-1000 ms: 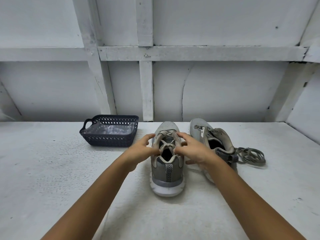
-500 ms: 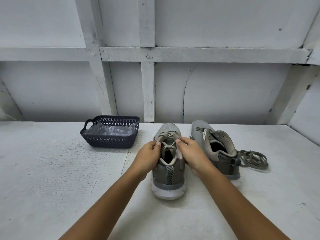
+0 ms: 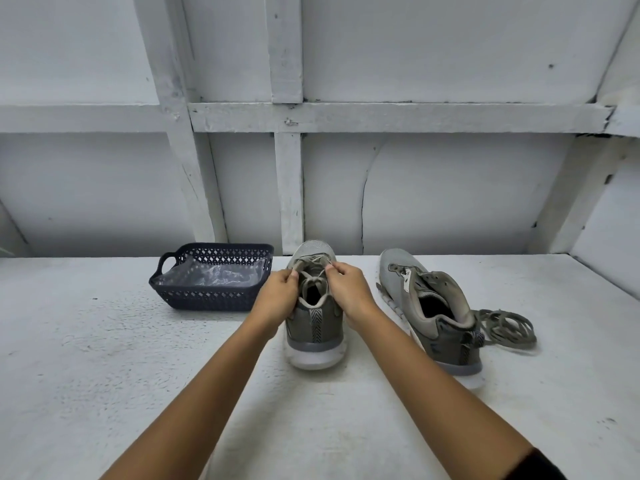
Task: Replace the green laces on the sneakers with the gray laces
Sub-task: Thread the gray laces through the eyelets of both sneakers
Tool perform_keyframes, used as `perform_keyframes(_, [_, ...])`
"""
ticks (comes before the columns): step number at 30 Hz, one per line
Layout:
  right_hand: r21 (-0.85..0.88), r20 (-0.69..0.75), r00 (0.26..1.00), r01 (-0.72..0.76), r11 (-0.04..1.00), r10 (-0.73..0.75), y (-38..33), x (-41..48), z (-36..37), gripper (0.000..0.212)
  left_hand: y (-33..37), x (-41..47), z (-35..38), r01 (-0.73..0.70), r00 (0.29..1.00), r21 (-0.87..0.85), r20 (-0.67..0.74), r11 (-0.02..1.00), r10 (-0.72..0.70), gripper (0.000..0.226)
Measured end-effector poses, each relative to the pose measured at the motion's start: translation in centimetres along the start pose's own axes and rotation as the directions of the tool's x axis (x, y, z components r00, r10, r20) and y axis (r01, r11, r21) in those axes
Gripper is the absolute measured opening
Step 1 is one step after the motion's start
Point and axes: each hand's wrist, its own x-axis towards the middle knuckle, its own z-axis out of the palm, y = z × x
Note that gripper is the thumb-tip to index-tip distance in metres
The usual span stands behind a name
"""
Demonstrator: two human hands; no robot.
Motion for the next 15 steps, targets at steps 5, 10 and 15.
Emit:
perform_keyframes(5, [-0.061, 0.009, 1.000, 0.008, 0.998, -0.007, -0.7, -0.7, -0.5, 0.029, -0.1, 0.0, -0.4, -0.038, 0.999, -0.006, 0.020, 0.999, 0.038, 0.027])
perform_keyframes(10, [-0.149, -0.007, 0.995, 0.097, 0.984, -0.100, -1.7, -2.0, -3.5, 0.040, 2.3, -2.1, -0.1, -0.251, 0.956, 0.197, -0.105, 0.948, 0.275, 0.040])
perform_keyframes(15, [-0.198, -0.033, 0.979, 0.190, 0.961, -0.201, -2.3, -3.1, -8.2, 0.041, 6.2, -4.7, 3.0, -0.462, 0.862, 0.296, -0.072, 0.836, 0.501, 0.033])
